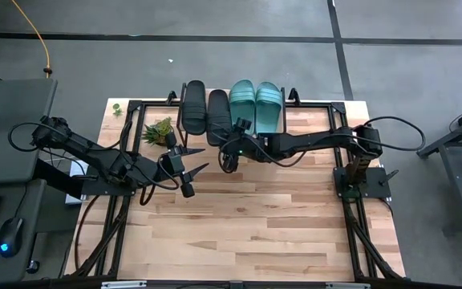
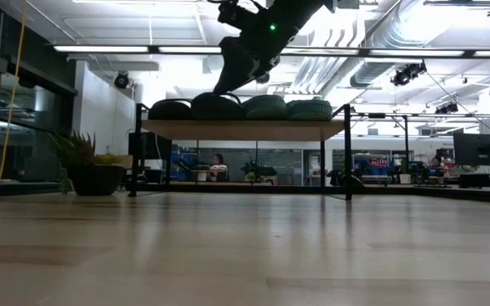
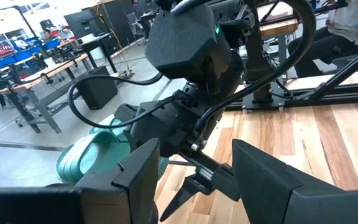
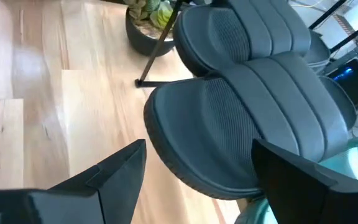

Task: Pick and place slides into the shelf
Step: Put the black slide on the shelf

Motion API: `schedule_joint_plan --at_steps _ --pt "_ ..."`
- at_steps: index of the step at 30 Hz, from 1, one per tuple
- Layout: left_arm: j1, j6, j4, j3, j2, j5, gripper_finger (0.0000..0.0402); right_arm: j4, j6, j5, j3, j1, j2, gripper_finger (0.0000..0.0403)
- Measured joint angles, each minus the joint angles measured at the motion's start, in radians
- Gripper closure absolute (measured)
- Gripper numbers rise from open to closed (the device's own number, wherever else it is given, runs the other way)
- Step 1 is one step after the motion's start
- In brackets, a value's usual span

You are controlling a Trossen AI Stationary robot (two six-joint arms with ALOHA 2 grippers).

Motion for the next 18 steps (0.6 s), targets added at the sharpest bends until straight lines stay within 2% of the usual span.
schedule_joint_plan --at_steps 8,15,18 --pt "0.000 0.000 0.000 0.000 0.000 0.000 0.0218 0.001 -0.011 0.027 0.000 -0.003 0.035 0.0122" --pt "0.000 0.000 0.001 0.000 0.000 0.000 0.0218 0.032 -0.010 0.188 0.000 -0.005 0.072 0.0122" --pt "0.000 0.000 0.001 0.000 0.000 0.000 0.0218 0.044 -0.010 0.217 0.000 -0.006 0.074 0.0122"
